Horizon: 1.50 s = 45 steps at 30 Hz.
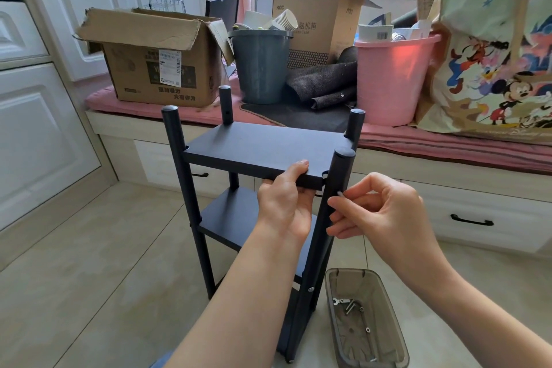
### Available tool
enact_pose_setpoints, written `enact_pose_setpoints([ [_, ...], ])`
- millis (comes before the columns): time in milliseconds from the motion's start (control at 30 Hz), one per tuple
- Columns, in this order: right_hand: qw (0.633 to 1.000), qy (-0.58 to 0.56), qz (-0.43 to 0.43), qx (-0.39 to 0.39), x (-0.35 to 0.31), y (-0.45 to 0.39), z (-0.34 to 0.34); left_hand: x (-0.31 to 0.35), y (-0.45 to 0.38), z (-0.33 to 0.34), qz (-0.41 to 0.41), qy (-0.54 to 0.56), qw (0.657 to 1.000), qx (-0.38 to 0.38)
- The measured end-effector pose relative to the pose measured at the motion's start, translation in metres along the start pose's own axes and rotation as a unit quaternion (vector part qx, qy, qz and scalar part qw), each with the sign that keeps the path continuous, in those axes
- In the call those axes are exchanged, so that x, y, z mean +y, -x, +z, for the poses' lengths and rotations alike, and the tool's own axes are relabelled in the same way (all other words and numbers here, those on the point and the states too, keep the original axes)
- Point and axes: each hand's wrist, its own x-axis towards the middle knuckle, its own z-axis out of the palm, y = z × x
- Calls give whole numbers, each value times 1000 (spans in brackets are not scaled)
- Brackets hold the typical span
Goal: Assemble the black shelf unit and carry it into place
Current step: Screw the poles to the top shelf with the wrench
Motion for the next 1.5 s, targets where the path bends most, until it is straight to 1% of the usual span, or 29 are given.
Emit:
enact_pose_setpoints([
  [100,1000,-5,5,4,0,-1,0,1,-2,-2,-12,4,1000,-12],
  [333,1000,-11,10,0,-2,1,2,2,2,-4,35,8,999,-32],
  [667,1000,-13,3,1,-2,1,3,2,2,-5,3,-8,999,-32],
  [967,1000,-8,-9,1,-4,2,3,2,1,-6,5,-12,999,-46],
  [1300,990,117,-73,18,-2,5,4,0,0,-10,7,-14,998,-58],
  [1467,983,151,-101,28,-1,7,4,-2,0,-11,-2,-29,998,-49],
  [1500,978,173,-115,32,-1,7,4,-3,1,-11,-3,-35,998,-47],
])
